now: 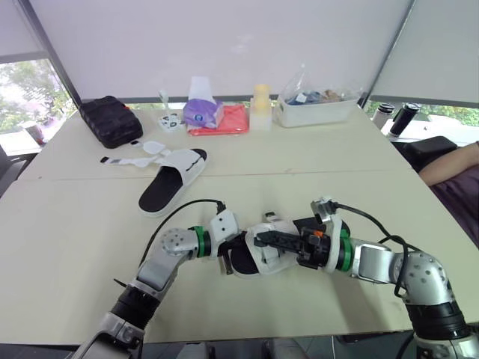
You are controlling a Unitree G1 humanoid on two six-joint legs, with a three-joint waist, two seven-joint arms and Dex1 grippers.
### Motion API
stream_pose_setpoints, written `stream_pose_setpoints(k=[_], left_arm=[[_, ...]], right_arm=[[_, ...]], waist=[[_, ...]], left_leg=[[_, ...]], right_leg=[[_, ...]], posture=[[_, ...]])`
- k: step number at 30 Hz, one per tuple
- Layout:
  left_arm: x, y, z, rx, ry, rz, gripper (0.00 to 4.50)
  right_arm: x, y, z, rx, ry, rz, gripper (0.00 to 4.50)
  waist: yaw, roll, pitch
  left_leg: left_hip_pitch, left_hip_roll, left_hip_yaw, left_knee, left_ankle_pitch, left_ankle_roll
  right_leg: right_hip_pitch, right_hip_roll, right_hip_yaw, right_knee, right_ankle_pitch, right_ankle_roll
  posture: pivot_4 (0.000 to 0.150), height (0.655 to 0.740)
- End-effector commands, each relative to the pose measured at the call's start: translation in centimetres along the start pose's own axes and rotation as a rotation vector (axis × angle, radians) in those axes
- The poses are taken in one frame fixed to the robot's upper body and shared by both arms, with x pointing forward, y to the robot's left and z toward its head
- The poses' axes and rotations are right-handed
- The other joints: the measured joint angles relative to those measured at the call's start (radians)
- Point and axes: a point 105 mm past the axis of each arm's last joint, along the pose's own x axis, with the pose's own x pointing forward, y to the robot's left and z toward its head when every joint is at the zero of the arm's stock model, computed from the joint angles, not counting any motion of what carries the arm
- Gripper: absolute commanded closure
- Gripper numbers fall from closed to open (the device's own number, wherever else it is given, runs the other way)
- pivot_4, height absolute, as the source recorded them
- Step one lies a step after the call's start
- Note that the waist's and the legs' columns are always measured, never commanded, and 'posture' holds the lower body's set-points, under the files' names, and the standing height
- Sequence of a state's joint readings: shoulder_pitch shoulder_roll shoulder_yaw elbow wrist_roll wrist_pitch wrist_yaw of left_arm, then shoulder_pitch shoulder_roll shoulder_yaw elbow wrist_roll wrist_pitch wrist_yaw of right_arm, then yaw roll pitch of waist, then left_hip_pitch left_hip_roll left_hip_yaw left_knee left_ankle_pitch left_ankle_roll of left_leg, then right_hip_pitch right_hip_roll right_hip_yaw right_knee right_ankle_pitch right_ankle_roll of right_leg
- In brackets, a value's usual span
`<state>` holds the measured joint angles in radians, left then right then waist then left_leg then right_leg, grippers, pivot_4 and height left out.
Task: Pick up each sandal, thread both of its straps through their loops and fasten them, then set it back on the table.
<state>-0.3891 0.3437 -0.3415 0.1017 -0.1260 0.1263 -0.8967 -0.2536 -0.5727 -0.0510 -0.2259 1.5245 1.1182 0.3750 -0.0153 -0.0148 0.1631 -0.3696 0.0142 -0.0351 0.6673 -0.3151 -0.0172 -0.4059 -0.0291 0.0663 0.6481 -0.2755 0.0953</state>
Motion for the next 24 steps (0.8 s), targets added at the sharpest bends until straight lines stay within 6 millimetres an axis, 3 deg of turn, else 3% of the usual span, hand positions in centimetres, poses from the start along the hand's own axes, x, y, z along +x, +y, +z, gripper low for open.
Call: stream_pose_setpoints(k=[1, 4, 10, 14, 17, 19, 21, 24], left_arm=[[-0.1, -0.5, -2.2, -0.040, 0.086, 0.001, 4.50], [0.0, -0.4, -2.2, -0.041, 0.085, 0.000, 4.50], [0.0, -0.5, -2.3, -0.046, 0.085, 0.002, 4.50], [-0.1, -0.5, -2.3, -0.049, 0.085, 0.008, 4.50], [-0.2, -0.5, -2.4, -0.052, 0.087, 0.009, 4.50], [-0.2, -0.6, -2.4, -0.052, 0.088, 0.006, 4.50], [-0.1, -0.6, -2.4, -0.052, 0.088, 0.001, 4.50], [0.0, -0.5, -2.3, -0.051, 0.088, 0.001, 4.50]], right_arm=[[0.3, 0.6, 0.4, -0.037, -0.012, 0.004, 4.45], [0.5, 0.1, 0.1, -0.052, 0.012, -0.031, 3.52], [0.3, 0.3, 1.5, -0.077, -0.006, -0.047, 0.62], [-1.1, 2.0, 3.7, -0.195, -0.020, -0.021, 0.62], [-1.7, 3.2, 6.1, -0.397, -0.014, -0.038, 0.62], [-1.4, 1.9, 7.0, -0.592, 0.039, -0.141, 0.62], [-0.7, 0.4, 6.4, -0.780, 0.154, -0.197, 0.62], [0.5, -0.6, 5.4, -0.839, 0.238, -0.133, 0.62]], waist=[[0.000, 0.000, 0.000], [0.001, 0.000, 0.000], [0.001, 0.000, 0.000], [0.002, 0.000, 0.000], [0.002, 0.001, 0.000], [0.001, 0.001, 0.000], [0.001, 0.002, -0.001], [0.001, 0.002, -0.001]], left_leg=[[0.000, 0.000, 0.000, 0.000, 0.000, 0.000], [0.000, 0.000, 0.000, 0.000, 0.000, 0.000], [0.000, 0.000, 0.000, 0.000, 0.000, 0.000], [-0.001, 0.000, 0.000, 0.000, 0.000, 0.000], [-0.002, -0.001, 0.000, 0.000, 0.000, 0.000], [-0.002, -0.001, 0.000, 0.000, 0.000, 0.000], [-0.001, -0.001, 0.001, 0.000, 0.000, 0.000], [-0.001, -0.002, 0.002, 0.000, 0.000, 0.000]], right_leg=[[0.000, 0.000, 0.000, 0.000, 0.000, 0.000], [0.000, 0.000, 0.000, 0.000, 0.000, 0.000], [0.000, 0.000, 0.000, 0.000, 0.000, 0.000], [0.000, 0.000, 0.000, 0.000, 0.000, 0.000], [-0.002, -0.001, 0.000, -0.001, 0.000, 0.000], [-0.002, 0.000, 0.000, -0.001, 0.000, 0.000], [-0.001, 0.001, 0.000, -0.001, 0.000, 0.000], [-0.002, 0.001, 0.000, -0.001, 0.000, 0.000]], posture=[[0.150, 0.7400], [0.150, 0.7400], [0.150, 0.7400], [0.150, 0.7400], [0.150, 0.7400], [0.150, 0.7400], [0.150, 0.7400], [0.150, 0.7400]])
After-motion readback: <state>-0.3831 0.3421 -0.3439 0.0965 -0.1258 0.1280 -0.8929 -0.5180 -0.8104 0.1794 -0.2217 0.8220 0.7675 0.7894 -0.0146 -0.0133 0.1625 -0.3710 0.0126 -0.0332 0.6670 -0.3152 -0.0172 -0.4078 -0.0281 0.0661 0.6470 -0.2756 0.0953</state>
